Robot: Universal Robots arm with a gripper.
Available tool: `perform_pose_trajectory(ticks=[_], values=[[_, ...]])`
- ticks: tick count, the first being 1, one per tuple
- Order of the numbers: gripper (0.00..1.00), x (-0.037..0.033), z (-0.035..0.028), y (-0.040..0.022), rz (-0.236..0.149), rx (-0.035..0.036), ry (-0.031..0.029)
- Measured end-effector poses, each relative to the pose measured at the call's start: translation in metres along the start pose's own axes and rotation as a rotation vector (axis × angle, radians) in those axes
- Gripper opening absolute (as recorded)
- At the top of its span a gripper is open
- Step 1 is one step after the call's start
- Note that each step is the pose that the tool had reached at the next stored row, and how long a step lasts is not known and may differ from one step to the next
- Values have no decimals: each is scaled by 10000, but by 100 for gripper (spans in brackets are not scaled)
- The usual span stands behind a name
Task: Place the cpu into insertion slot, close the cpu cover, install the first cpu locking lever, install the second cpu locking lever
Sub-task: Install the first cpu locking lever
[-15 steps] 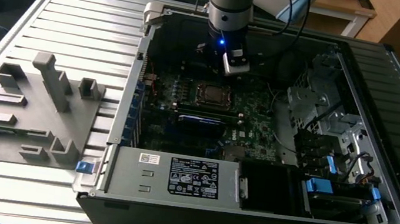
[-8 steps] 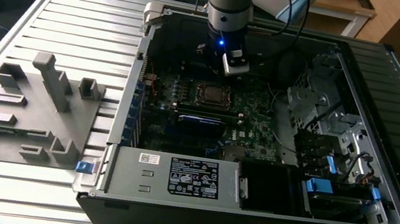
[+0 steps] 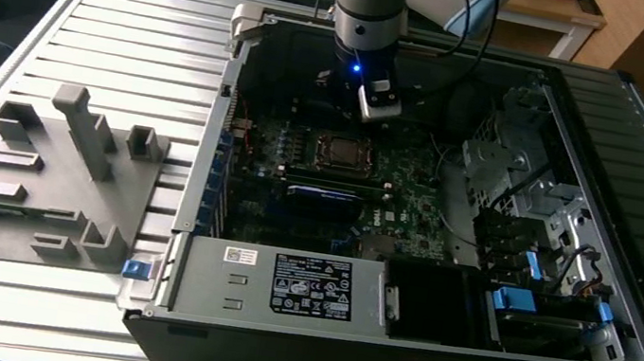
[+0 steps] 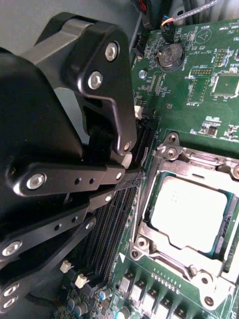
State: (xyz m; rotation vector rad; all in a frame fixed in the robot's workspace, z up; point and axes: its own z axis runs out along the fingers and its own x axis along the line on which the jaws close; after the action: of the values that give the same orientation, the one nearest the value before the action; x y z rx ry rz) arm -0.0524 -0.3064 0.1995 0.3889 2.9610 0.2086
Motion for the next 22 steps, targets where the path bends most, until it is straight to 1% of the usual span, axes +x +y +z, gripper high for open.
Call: perform_pose_trajectory(ticks=[8, 9, 10, 11, 12, 13, 19, 21, 22], values=[[11, 7, 2, 6, 2, -1, -7], [11, 11, 6, 5, -3, -12, -48], [11, 17, 11, 3, -11, -30, -111], [11, 22, 16, 1, -17, -44, -155], [11, 25, 20, -1, -20, -51, -183], [11, 25, 22, -1, -22, -54, -191], [11, 27, 25, -2, -23, -52, -193], [11, 26, 26, -7, -27, -48, -197], [11, 25, 26, -10, -32, -34, -200]])
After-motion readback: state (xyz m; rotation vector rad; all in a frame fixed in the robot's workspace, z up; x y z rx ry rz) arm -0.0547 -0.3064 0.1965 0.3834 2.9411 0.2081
